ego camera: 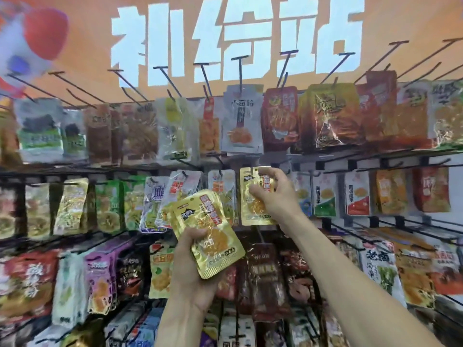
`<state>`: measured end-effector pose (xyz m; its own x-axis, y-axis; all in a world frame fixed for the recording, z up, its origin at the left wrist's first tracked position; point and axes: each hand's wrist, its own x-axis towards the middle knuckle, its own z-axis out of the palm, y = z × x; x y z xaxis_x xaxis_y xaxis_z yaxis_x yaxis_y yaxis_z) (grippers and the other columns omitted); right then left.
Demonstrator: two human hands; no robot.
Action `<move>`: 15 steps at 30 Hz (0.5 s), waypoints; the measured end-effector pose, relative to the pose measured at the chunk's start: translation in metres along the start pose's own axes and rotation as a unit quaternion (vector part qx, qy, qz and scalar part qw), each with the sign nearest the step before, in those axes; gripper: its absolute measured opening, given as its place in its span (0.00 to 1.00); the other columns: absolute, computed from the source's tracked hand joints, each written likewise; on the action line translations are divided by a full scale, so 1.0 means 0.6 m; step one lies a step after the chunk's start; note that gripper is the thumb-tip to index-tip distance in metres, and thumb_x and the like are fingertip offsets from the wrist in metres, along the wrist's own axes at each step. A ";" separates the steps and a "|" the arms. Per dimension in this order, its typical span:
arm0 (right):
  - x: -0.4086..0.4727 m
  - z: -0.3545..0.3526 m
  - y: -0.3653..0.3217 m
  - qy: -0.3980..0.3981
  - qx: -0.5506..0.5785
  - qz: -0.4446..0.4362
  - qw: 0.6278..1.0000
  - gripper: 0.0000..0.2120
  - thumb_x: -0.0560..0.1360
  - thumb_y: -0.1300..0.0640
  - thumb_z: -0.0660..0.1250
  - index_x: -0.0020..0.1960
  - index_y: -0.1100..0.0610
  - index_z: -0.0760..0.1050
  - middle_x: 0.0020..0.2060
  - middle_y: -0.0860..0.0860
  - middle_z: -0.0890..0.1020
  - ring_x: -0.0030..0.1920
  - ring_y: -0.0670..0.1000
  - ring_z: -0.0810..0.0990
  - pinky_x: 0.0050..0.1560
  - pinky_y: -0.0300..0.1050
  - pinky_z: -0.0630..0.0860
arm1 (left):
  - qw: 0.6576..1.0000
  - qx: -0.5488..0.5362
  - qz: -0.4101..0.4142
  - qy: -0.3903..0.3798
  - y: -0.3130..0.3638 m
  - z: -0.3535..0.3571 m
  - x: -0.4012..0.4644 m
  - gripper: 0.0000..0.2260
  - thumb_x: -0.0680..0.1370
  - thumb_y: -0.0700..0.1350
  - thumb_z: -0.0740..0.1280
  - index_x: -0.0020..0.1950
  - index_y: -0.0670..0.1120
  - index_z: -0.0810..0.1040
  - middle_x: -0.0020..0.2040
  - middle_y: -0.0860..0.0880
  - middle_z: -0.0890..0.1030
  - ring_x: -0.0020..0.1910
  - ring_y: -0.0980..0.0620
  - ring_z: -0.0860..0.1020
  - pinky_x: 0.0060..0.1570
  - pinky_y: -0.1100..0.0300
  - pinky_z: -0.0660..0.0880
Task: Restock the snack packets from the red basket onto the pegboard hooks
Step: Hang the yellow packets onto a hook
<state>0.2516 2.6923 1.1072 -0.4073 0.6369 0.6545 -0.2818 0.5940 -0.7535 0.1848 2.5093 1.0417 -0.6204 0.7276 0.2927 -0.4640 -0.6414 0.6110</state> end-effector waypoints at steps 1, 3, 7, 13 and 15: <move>0.008 0.004 0.004 0.002 -0.011 -0.005 1.000 0.20 0.76 0.55 0.76 0.64 0.42 0.74 0.60 0.36 0.76 0.65 0.51 0.78 0.66 0.60 0.78 | 1.000 0.006 0.000 -0.005 0.004 -0.002 0.003 0.09 0.67 0.42 0.67 0.46 0.44 0.81 0.38 0.44 0.85 0.32 0.46 0.84 0.32 0.53 0.82; 0.014 0.010 0.006 -0.003 -0.018 -0.016 1.000 0.21 0.76 0.56 0.76 0.65 0.43 0.74 0.58 0.32 0.74 0.66 0.50 0.77 0.66 0.59 0.78 | 1.000 0.012 -0.003 -0.011 0.009 -0.003 0.009 0.11 0.67 0.43 0.68 0.48 0.44 0.80 0.39 0.44 0.85 0.32 0.46 0.84 0.31 0.54 0.81; 0.022 0.020 0.006 -0.003 -0.035 -0.025 0.999 0.23 0.77 0.58 0.76 0.68 0.47 0.73 0.58 0.35 0.73 0.68 0.48 0.73 0.68 0.58 0.77 | 1.000 -0.002 -0.012 -0.008 0.008 -0.002 0.019 0.16 0.67 0.42 0.69 0.54 0.44 0.81 0.45 0.43 0.85 0.37 0.45 0.84 0.37 0.52 0.82; 0.013 0.022 0.013 0.034 -0.065 -0.026 0.997 0.23 0.76 0.58 0.76 0.67 0.49 0.73 0.62 0.41 0.75 0.66 0.45 0.71 0.73 0.55 0.71 | 0.999 -0.006 -0.029 -0.021 0.000 0.006 0.014 0.17 0.68 0.42 0.69 0.56 0.43 0.82 0.48 0.41 0.85 0.41 0.42 0.83 0.47 0.48 0.79; 0.011 0.021 0.016 0.025 -0.067 -0.014 0.997 0.23 0.76 0.58 0.76 0.67 0.49 0.73 0.61 0.41 0.75 0.66 0.45 0.72 0.72 0.56 0.73 | 0.999 -0.005 -0.028 -0.025 0.000 0.008 0.012 0.18 0.68 0.41 0.69 0.58 0.42 0.81 0.49 0.41 0.85 0.42 0.42 0.83 0.46 0.47 0.80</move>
<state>0.2352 2.6958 1.1034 -0.3555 0.6413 0.6799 -0.1719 0.6702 -0.7220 0.1835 2.5158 1.0475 -0.5600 0.7743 0.2948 -0.5047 -0.6010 0.6198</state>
